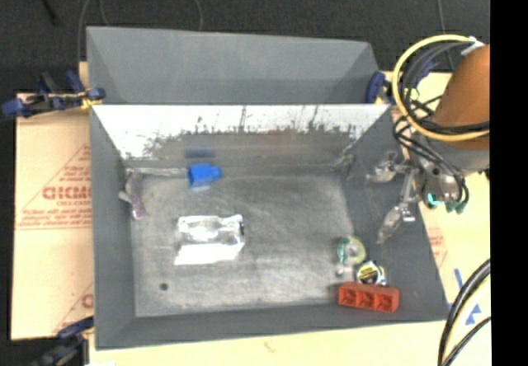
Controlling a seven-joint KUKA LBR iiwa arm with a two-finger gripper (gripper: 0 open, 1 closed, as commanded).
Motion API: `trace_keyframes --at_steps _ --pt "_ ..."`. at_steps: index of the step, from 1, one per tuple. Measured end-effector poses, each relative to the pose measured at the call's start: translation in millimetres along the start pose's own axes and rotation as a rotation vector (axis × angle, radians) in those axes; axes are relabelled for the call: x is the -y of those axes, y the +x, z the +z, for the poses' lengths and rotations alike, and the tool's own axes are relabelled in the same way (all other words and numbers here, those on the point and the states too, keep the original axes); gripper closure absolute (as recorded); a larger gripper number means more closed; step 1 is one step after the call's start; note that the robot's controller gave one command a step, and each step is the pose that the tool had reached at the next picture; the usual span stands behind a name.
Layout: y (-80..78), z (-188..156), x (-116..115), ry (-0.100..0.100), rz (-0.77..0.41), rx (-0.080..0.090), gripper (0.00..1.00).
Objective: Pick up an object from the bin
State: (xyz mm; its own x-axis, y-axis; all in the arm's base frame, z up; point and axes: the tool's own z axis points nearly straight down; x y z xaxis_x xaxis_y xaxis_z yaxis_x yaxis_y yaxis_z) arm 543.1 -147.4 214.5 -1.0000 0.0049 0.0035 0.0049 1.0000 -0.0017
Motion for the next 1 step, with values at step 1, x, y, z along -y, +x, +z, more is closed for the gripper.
trace_keyframes --at_steps 1 --pt "68.7 57.5 -63.0 -0.003 -0.224 0.000 0.00"
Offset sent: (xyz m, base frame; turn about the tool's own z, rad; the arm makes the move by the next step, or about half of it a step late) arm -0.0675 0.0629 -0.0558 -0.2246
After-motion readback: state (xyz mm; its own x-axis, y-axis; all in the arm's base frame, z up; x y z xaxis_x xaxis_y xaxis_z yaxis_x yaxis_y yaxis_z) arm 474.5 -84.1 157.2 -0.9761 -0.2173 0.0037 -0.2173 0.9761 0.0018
